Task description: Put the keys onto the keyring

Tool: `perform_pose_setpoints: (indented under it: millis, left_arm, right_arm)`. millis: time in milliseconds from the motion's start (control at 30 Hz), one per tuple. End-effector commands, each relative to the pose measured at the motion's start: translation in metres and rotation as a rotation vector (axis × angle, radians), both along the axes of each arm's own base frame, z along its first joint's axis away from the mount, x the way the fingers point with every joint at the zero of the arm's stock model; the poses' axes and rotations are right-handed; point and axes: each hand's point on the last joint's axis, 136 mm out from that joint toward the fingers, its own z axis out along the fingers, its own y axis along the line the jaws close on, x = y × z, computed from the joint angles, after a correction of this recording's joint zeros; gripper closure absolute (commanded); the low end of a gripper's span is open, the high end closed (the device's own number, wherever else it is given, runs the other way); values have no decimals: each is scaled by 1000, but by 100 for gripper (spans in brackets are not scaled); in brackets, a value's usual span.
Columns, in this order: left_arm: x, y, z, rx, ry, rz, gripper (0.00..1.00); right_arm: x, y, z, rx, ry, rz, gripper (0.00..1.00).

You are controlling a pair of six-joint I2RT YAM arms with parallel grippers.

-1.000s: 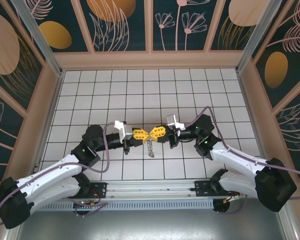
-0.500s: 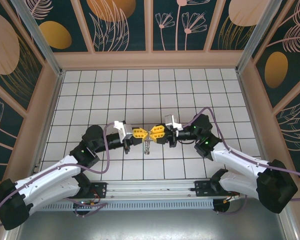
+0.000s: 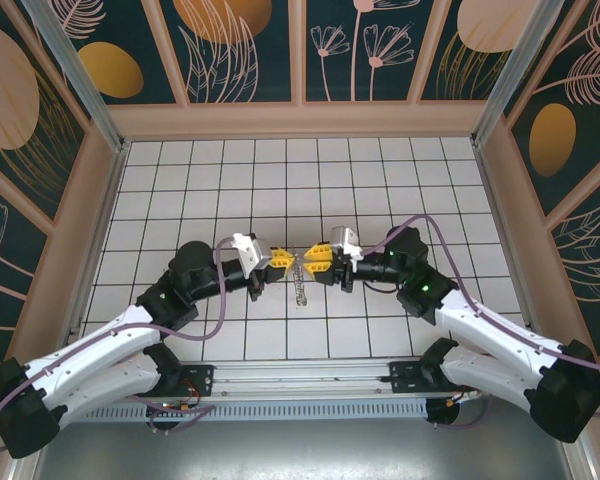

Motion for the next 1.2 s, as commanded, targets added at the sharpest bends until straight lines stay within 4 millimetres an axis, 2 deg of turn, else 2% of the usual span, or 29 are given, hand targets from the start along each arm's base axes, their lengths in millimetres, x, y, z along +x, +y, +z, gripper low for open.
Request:
perform_pose_setpoints:
  millis: [0, 167, 400, 567, 733, 1167]
  left_arm:
    - [3, -3, 1, 54, 22, 17, 100]
    - [4, -1, 2, 117, 60, 32, 100]
    - [0, 5, -3, 213, 95, 34, 100]
    - [2, 6, -15, 277, 115, 32, 100]
    - [-1, 2, -17, 274, 121, 7, 100]
    - [-12, 3, -16, 285, 114, -51, 100]
  right_arm:
    - [3, -2, -10, -104, -32, -85, 79]
    - [-2, 2, -12, -153, -81, -141, 78]
    - [-3, 2, -5, -159, -109, -161, 78]
    - [-5, -1, -1, -171, -123, -177, 78]
    - [-4, -1, 1, -172, -140, -181, 77]
    - [1, 9, -8, -205, -159, -157, 74]
